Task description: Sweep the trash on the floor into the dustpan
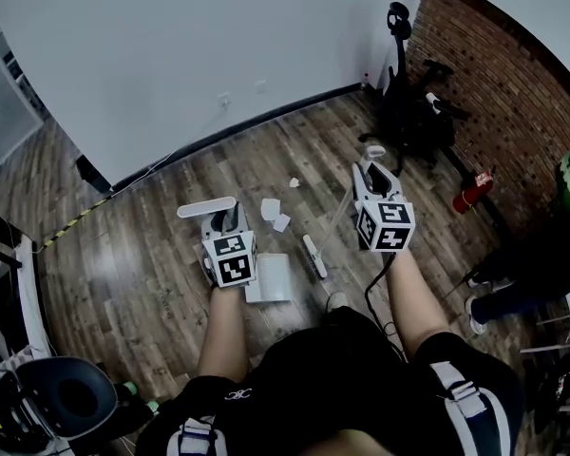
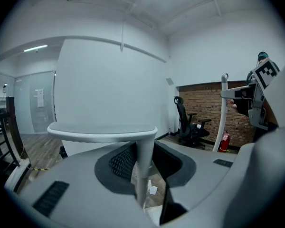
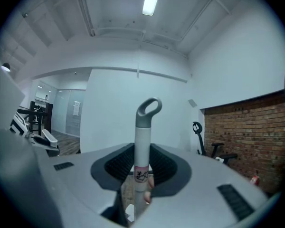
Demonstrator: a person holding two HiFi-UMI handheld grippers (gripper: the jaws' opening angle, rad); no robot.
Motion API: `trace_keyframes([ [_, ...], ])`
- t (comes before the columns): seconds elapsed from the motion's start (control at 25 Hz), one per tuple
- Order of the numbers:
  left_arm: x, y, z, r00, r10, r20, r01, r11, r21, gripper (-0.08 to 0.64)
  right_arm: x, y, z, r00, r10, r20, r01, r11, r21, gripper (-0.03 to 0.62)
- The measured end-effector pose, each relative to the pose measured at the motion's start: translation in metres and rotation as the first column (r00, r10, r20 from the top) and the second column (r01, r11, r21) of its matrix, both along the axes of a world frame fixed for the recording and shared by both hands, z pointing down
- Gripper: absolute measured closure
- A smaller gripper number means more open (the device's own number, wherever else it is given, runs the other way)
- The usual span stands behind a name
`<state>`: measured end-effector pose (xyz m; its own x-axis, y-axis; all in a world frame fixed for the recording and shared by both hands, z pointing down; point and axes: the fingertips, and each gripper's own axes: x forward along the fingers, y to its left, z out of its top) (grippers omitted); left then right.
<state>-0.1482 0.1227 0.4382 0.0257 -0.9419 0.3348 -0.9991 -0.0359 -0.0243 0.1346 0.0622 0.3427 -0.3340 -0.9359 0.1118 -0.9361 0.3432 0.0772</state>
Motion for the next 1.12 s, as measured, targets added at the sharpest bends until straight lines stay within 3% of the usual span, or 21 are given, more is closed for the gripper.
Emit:
trace_keyframes([
  [0.36,-0.023,-0.061,0.007,0.994,-0.104,0.04,0.106,0.994,-0.035,0.453,-0.014,-0.087,0.022,0.995,-0.092,0.028,0.093,0.995,-0.03,0.486],
  [0.72,-0.016,-0.147,0.013,0.964,-0.248,0.096,0.254,0.966,-0.054,0.453,-0.003,-0.181,0.048,0.974,-0.221,0.048,0.225,0.971,-0.086,0.486],
  [1.12,-0.041,-0.238,0.017,0.937,-0.35,0.009,0.35,0.936,-0.025,0.453,0.003,-0.281,0.066,0.968,-0.252,-0.004,0.251,0.963,-0.101,0.488],
])
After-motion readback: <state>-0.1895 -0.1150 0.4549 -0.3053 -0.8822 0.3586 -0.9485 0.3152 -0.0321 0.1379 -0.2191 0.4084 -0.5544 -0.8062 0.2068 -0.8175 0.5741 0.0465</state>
